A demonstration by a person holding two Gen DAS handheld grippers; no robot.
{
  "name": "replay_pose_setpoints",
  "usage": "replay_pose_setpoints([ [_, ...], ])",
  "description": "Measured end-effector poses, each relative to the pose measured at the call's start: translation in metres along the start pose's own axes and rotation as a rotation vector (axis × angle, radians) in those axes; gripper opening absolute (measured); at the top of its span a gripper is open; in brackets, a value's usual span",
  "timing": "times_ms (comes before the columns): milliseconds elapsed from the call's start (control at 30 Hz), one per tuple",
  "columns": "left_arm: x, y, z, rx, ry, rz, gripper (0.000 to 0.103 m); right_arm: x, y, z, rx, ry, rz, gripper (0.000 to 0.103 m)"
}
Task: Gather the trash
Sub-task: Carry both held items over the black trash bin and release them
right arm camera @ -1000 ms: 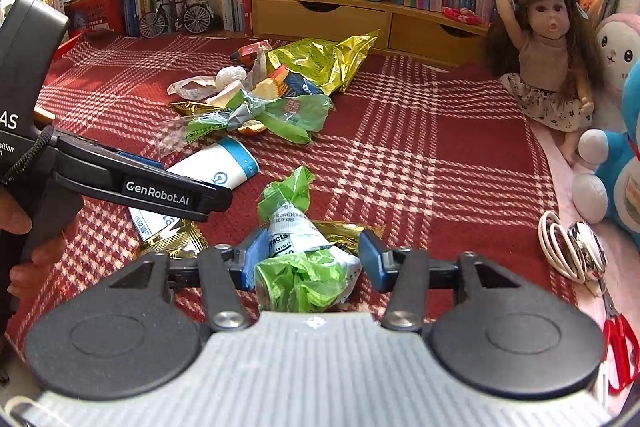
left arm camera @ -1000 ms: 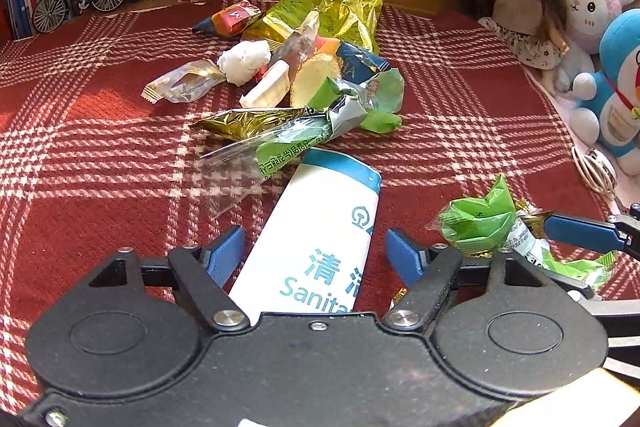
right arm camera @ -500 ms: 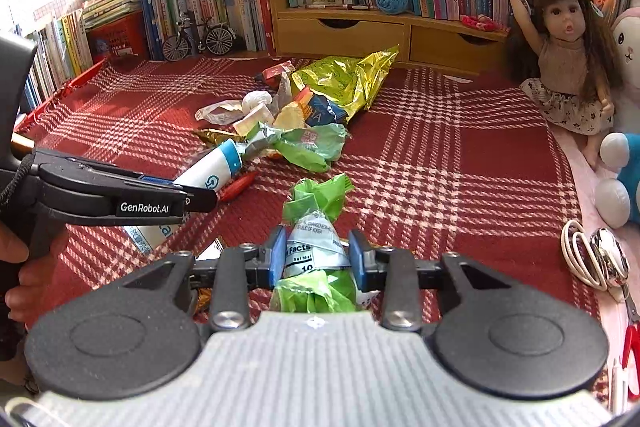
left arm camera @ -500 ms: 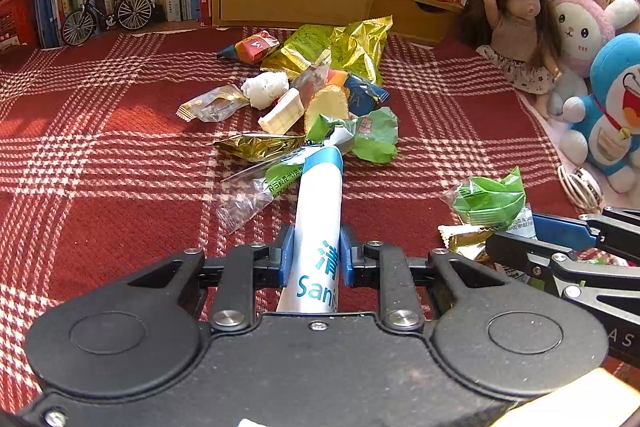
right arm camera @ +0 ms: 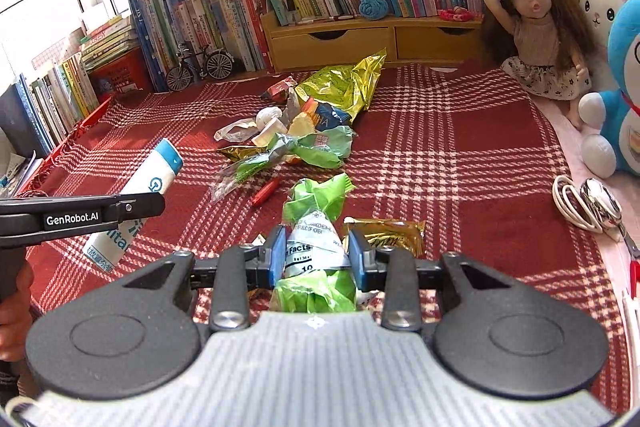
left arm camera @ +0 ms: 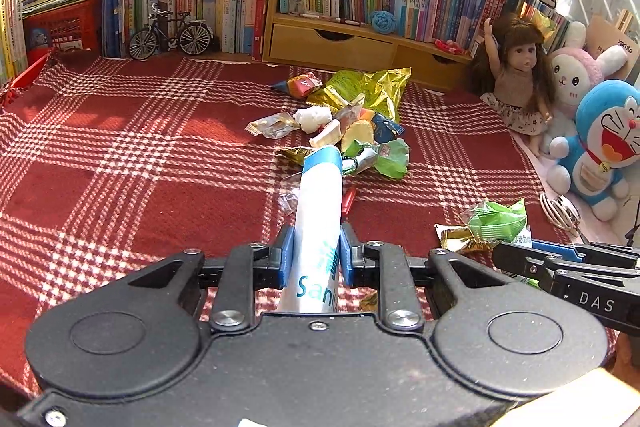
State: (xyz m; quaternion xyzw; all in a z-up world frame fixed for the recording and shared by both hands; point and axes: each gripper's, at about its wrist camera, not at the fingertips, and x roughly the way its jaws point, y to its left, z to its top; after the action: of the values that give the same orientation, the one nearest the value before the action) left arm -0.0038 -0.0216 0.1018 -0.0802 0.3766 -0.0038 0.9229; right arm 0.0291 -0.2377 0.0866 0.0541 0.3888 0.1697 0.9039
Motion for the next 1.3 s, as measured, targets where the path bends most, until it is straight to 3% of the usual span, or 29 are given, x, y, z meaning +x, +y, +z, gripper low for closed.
replay_pose_setpoints([
  [400,-0.139,0.056,-0.077,-0.018,-0.021,0.102,0.022,-0.065,0.072,-0.060,-0.039,0.035,0.049,0.039],
  [700,-0.192,0.103,-0.164,-0.135,0.073,0.177,0.022,-0.074,0.124,-0.119,-0.110,0.136,0.118,0.039],
  [967,-0.187,0.121,-0.256,-0.205,0.232,0.205,0.022,-0.052,0.154,-0.193,-0.154,0.256,0.175,0.039],
  [1300,-0.095,0.126,-0.376,-0.274,0.444,0.191,0.023,0.014,0.163,-0.293,-0.213,0.424,0.182,0.039],
])
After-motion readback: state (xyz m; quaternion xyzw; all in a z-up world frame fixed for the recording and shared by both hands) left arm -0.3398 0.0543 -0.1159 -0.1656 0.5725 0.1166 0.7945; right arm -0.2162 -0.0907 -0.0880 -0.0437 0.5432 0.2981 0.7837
